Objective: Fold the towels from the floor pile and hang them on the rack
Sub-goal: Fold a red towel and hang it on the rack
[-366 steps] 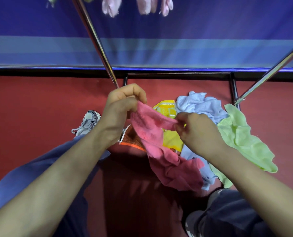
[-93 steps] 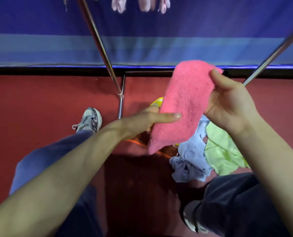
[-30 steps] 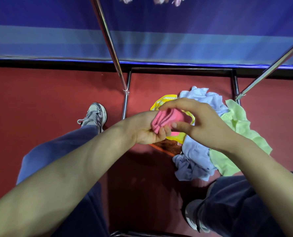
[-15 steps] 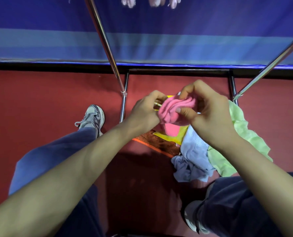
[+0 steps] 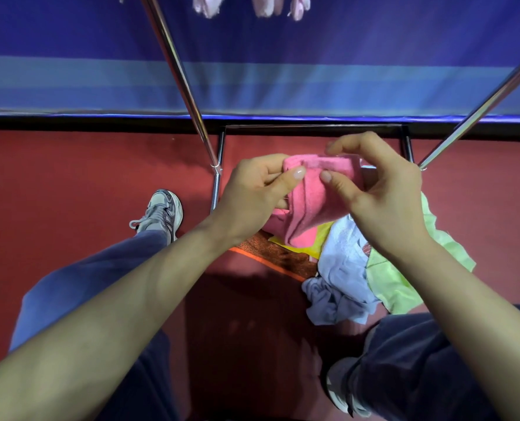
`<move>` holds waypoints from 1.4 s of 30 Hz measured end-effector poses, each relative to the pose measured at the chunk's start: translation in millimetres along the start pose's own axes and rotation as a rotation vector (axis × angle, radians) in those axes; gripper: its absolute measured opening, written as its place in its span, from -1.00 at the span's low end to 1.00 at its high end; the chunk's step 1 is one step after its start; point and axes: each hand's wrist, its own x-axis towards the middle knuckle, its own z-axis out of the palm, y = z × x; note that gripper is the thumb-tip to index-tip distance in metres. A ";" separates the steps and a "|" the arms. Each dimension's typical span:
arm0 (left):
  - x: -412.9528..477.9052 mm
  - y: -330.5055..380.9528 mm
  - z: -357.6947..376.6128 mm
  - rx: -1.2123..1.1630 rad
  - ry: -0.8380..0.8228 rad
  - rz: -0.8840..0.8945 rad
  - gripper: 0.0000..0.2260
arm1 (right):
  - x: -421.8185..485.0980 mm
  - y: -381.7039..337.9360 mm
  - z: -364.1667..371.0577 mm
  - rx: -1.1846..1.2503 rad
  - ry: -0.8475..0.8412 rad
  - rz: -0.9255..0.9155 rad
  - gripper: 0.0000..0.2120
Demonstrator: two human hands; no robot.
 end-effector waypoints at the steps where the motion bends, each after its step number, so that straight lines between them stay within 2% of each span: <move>1: 0.2 1.1 -0.5 -0.019 -0.005 -0.010 -0.77 | -0.2 -1.6 0.2 -0.001 0.007 -0.033 -0.83; 3: 0.2 0.5 -1.1 -0.039 -0.024 -0.033 -0.83 | -0.4 -2.6 0.8 -0.015 0.036 -0.085 -0.86; 8: 0.3 0.8 0.3 -0.093 -0.037 -0.073 -0.79 | 0.1 -4.4 -1.1 0.021 0.092 -0.093 -0.86; 16: 1.4 -3.5 3.6 -0.044 0.010 -0.023 -0.83 | 0.4 -4.9 -0.3 0.041 -0.103 -0.018 -0.89; 22: -0.6 -6.4 8.7 -0.057 -0.070 -0.026 -0.57 | 0.7 -1.6 1.6 0.022 -0.053 -0.007 -0.89; 27: -4.3 -5.5 9.6 -0.038 -0.088 -0.025 -0.72 | -0.6 -2.0 4.7 0.018 -0.020 -0.023 -0.89; 32: -5.8 -1.2 8.1 -0.131 -0.140 -0.045 -0.75 | 0.0 -4.3 3.3 0.005 -0.023 -0.046 -0.83; 37: -4.5 -5.2 6.6 -0.067 -0.128 -0.020 -0.60 | 1.2 -1.1 2.2 0.001 -0.033 0.022 -0.81; 42: -2.5 -10.2 5.2 -0.040 -0.131 -0.007 -0.54 | 2.2 4.0 0.1 -0.066 -0.099 -0.025 -0.80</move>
